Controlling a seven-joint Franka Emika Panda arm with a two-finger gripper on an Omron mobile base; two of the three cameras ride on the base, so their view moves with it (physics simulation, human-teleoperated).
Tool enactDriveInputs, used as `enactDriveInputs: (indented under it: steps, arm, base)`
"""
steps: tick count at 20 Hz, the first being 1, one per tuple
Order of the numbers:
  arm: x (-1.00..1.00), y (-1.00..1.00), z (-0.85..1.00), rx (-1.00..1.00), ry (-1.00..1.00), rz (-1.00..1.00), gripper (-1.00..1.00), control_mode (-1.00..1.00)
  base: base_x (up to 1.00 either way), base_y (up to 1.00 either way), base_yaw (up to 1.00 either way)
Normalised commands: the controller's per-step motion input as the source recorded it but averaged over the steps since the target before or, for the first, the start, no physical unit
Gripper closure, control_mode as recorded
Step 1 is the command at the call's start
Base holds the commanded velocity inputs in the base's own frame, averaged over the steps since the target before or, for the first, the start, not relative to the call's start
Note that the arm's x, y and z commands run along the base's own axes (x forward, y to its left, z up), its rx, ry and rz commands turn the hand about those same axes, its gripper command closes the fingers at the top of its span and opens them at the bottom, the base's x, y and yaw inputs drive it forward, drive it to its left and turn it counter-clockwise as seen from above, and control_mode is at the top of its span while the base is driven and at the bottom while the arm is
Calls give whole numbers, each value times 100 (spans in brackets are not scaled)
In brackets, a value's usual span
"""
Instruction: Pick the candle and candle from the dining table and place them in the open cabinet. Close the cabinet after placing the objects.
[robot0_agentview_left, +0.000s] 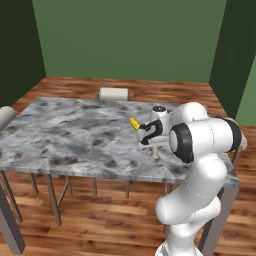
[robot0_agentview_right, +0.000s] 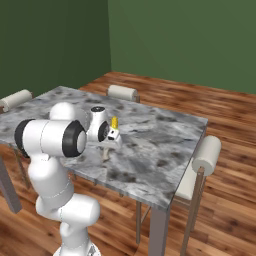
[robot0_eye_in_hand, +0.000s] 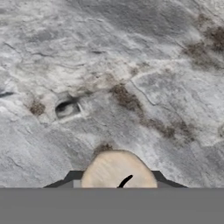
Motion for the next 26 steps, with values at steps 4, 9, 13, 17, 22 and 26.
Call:
enactDriveInputs:
  steps: [4, 9, 13, 17, 22, 26]
  arm:
    - [-33, -12, 1, 0, -9, 0, 100, -100]
    - [-23, 0, 9, 0, -17, 0, 100, -100]
    - [-38, 0, 39, 0, -20, 0, 100, -100]
    - [-41, 0, 62, 0, -21, 0, 100, -100]
    - [-30, 0, 75, 4, -8, 0, 100, -100]
    - [-27, 0, 77, 7, -2, 0, 100, -100]
  base:
    - [0, 0, 0]
    - [0, 0, 0]
    - [0, 0, 0]
    - [0, 0, 0]
    - [0, 0, 0]
    - [0, 0, 0]
